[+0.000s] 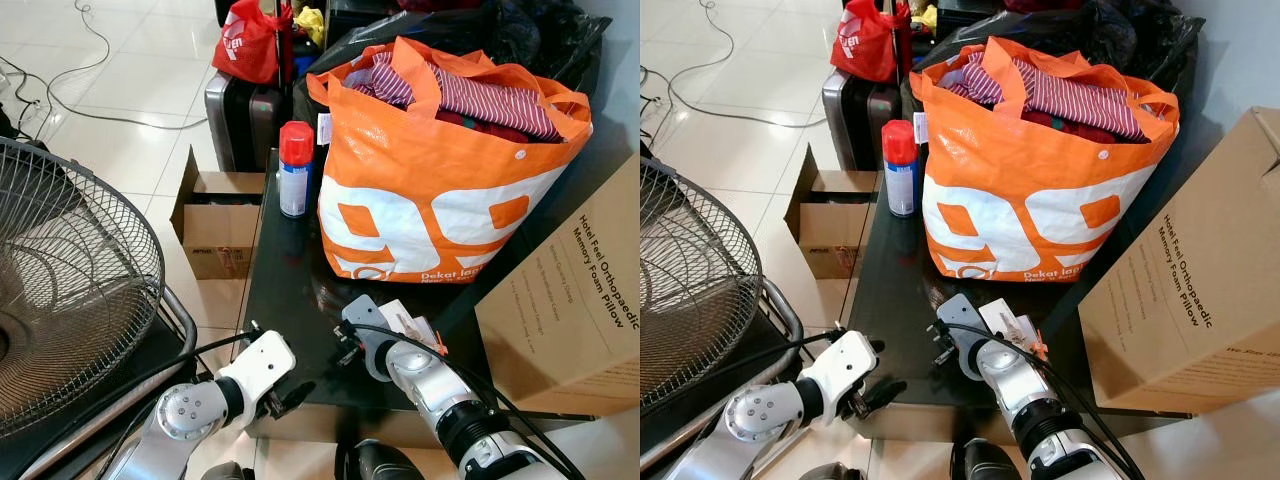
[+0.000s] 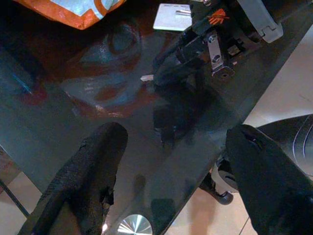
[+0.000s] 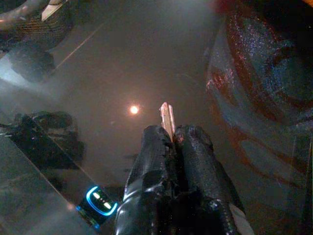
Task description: Hang keys on a hook
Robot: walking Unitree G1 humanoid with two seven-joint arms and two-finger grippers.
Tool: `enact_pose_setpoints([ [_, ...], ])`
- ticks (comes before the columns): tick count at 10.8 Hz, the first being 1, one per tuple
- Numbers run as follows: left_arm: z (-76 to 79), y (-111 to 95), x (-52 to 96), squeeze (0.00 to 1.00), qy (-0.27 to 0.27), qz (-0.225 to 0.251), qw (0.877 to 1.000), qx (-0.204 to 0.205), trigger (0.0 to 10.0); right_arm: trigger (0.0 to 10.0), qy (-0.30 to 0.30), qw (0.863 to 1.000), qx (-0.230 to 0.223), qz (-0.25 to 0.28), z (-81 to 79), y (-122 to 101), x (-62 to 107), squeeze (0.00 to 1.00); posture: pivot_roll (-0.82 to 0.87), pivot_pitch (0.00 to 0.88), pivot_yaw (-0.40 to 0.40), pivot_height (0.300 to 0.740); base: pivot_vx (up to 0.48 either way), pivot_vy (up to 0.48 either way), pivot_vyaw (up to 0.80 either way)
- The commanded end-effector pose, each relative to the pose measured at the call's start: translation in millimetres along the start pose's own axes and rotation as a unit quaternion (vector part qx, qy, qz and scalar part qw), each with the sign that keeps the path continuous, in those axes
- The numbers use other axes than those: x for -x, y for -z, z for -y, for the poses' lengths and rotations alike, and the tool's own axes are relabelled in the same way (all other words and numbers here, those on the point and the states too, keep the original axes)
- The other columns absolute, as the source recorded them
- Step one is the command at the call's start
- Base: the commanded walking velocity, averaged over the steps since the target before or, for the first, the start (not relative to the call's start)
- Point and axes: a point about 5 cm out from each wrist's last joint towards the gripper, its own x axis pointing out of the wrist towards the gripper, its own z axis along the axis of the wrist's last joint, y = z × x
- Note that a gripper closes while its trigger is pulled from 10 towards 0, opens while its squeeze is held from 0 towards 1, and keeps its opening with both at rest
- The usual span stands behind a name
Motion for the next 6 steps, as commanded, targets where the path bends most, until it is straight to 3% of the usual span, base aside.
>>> enact_pose_setpoints([
  [1, 3.1, 2, -2.2, 0.0, 0.009, -0.005, 1.0, 0.002, 10.0, 0.0, 0.004, 0.999, -0.018, -0.039, 3.1, 19, 2.3, 0.0, 0.01, 0.133, -0.079, 0.74, 0.0, 0.0, 0.0],
  [3, 2.6, 2, -3.1, 0.0, 0.006, -0.005, 1.0, 0.002, 10.0, 0.0, 0.007, 0.999, -0.031, -0.016, 12.5, 12, 6.3, 0.0, 0.01, 0.129, -0.082, 0.74, 0.0, 0.0, 0.0],
  [6, 1.7, 2, -4.5, 0.0, -0.002, -0.004, 1.0, 0.001, 10.0, 0.0, 0.016, 0.997, -0.064, 0.038, 40.2, -1, 26.4, 0.0, 0.01, 0.115, -0.083, 0.74, 0.0, 0.0, 0.0],
])
